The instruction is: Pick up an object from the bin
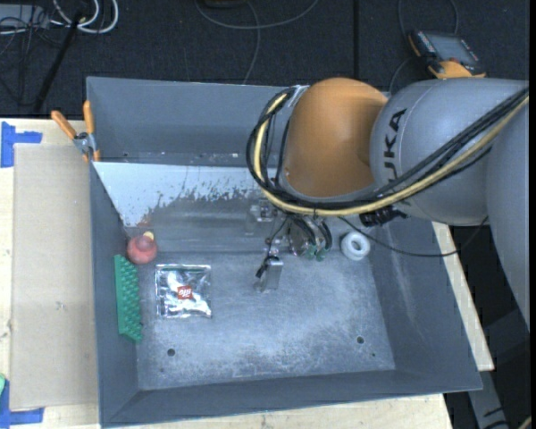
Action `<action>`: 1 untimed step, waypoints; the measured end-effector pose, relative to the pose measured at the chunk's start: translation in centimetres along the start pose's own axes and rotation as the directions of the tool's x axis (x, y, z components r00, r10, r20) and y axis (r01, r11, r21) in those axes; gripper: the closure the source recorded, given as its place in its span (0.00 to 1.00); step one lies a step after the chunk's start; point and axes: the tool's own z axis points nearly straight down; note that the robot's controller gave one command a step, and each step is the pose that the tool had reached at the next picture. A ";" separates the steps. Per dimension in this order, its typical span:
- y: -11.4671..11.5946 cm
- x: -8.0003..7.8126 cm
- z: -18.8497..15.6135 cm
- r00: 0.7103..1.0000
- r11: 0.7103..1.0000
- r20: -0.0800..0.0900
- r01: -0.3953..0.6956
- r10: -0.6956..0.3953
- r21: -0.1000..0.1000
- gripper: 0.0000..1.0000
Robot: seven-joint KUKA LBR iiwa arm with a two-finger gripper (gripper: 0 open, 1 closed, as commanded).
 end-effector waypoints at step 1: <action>6.2 -2.3 10.9 0.869 0.869 -0.003 0.495 -0.495 -0.001 0.00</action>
Offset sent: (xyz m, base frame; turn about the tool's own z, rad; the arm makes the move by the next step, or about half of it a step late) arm 0.0242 0.0614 -0.1064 -0.5184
